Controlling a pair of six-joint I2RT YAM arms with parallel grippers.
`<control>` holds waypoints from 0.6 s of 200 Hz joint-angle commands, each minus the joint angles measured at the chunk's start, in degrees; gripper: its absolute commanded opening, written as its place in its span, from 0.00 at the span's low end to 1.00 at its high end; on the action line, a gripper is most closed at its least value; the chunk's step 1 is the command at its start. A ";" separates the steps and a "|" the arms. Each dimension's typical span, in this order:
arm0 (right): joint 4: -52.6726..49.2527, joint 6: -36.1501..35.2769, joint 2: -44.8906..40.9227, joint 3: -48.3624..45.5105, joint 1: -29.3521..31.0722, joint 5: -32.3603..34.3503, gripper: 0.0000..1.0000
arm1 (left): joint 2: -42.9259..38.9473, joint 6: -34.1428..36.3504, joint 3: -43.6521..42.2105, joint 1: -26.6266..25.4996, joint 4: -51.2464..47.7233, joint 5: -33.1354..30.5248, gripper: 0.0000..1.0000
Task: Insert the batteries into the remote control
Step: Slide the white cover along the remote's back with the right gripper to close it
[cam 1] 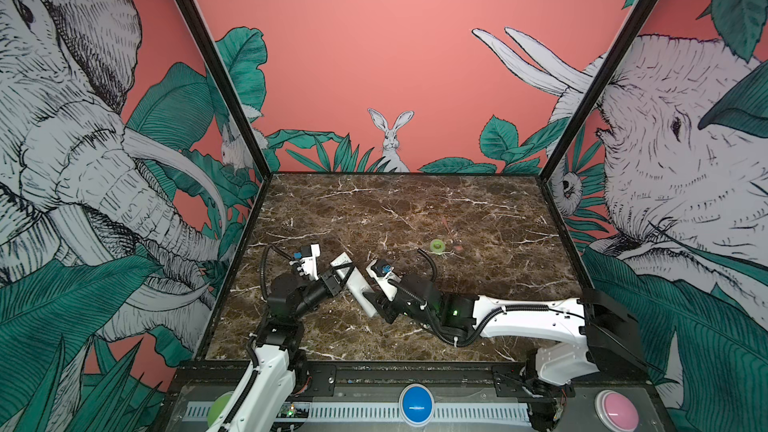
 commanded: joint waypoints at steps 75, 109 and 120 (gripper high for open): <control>-2.62 1.87 2.28 1.53 -2.61 -2.74 0.47 | -0.83 0.29 0.64 -0.24 1.77 1.40 0.00; -2.42 2.84 3.60 1.73 -3.21 -3.92 0.46 | -0.68 0.38 0.73 -0.23 1.82 1.43 0.00; -2.48 3.09 3.97 1.82 -3.47 -4.25 0.46 | -0.71 0.39 0.73 -0.25 1.86 1.46 0.00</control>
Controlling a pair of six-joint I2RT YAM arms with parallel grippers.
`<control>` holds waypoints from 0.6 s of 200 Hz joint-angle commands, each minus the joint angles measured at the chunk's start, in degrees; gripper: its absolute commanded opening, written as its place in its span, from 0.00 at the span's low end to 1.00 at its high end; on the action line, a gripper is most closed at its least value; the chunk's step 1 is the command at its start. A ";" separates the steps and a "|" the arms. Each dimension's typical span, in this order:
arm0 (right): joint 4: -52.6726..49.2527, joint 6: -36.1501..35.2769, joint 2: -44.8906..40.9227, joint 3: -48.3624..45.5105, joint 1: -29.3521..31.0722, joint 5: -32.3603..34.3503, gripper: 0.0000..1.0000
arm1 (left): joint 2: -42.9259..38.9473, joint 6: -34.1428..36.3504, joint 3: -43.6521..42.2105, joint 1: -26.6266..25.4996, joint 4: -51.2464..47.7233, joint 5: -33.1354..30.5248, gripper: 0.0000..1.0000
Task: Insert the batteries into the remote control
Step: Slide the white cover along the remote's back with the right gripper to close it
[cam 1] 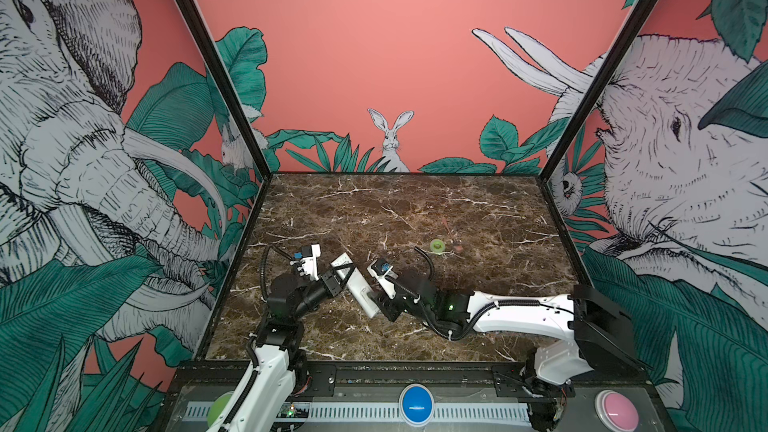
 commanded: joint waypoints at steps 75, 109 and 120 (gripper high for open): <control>-2.55 2.40 3.37 3.64 -1.43 -2.78 0.46 | -0.55 0.25 0.73 -0.24 2.12 1.09 0.00; -3.70 3.25 5.52 4.16 -1.96 -3.59 0.45 | -0.58 0.19 0.72 -0.24 2.13 1.10 0.00; -3.72 3.59 5.84 4.21 -2.10 -4.05 0.45 | -0.62 0.19 0.73 -0.23 2.05 1.14 0.00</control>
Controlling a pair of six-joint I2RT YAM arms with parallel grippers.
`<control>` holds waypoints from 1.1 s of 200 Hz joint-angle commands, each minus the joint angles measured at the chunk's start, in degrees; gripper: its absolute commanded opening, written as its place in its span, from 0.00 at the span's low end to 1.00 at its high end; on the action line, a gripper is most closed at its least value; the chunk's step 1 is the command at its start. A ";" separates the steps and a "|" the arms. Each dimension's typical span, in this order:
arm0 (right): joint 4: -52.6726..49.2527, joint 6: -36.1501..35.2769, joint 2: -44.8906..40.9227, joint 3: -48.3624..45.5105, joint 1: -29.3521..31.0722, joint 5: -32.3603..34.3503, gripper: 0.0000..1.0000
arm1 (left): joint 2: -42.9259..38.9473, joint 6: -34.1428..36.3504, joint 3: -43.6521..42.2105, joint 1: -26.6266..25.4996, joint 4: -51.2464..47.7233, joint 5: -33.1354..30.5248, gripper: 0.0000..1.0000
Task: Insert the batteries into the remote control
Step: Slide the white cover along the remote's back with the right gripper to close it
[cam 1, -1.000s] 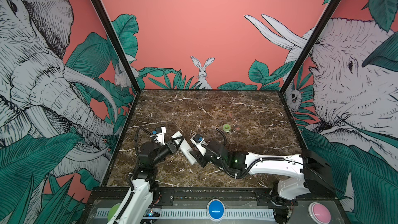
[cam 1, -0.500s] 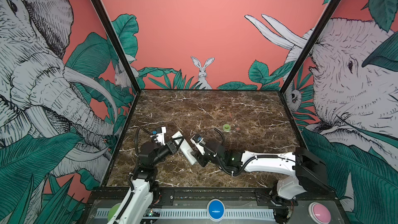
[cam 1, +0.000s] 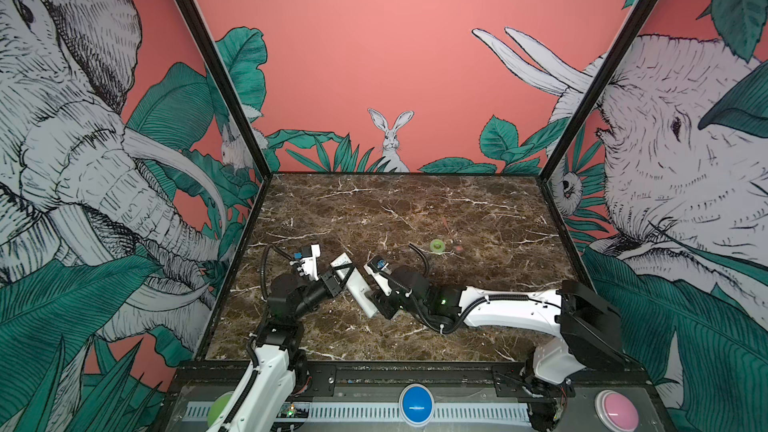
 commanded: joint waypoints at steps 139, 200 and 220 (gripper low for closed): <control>-3.68 -1.50 -3.13 2.68 -0.66 -4.93 0.70 | -1.37 -0.55 2.73 -0.25 -2.29 -1.28 0.00; -1.90 0.24 1.64 2.87 -0.65 -6.37 0.77 | -1.43 -1.17 3.20 -0.32 -2.56 -2.18 0.00; -1.88 0.24 2.94 3.39 -0.66 -6.83 0.77 | -1.51 -1.42 3.07 -0.35 -2.26 -2.18 0.00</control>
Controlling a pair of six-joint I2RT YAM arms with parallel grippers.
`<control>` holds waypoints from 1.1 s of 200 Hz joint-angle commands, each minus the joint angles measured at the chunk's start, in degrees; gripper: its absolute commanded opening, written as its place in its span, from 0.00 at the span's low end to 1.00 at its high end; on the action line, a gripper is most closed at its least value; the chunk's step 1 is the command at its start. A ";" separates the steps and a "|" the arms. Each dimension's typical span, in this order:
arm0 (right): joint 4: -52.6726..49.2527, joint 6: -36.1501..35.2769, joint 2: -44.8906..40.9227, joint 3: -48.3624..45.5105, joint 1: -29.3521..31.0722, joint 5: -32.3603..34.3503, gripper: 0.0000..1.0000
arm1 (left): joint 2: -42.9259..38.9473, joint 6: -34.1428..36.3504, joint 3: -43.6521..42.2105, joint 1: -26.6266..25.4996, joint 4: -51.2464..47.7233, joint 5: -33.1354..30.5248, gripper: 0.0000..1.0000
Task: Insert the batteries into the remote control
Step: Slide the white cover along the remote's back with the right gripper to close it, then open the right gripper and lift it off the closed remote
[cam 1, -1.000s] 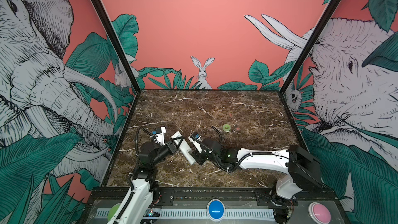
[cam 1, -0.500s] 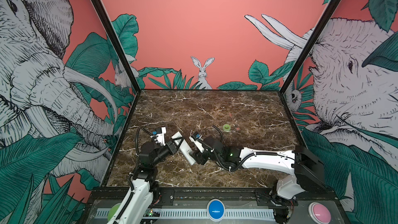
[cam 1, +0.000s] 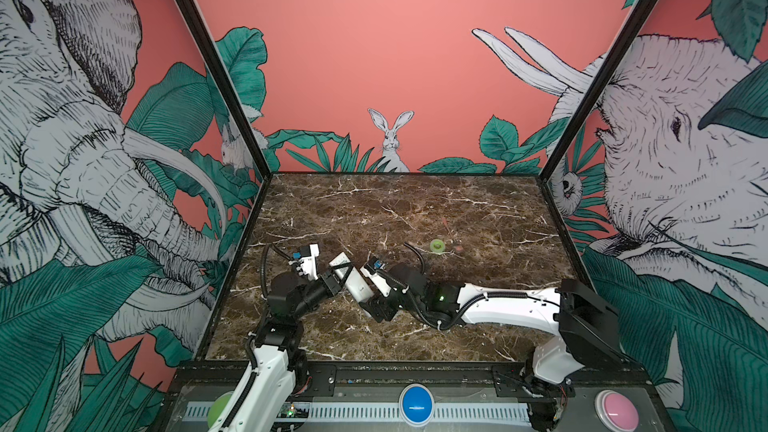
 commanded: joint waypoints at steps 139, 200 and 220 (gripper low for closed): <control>3.01 1.11 3.61 1.32 -0.53 -1.80 0.19 | 1.15 -0.52 1.93 -0.27 2.58 -0.45 0.00; 12.73 4.71 -6.39 -7.36 -9.43 -14.58 0.10 | -1.79 4.21 6.15 -0.24 0.85 3.89 0.71; 12.80 2.52 -11.20 -8.46 -11.34 -18.23 0.10 | -2.15 4.15 7.30 -0.31 4.88 8.02 0.84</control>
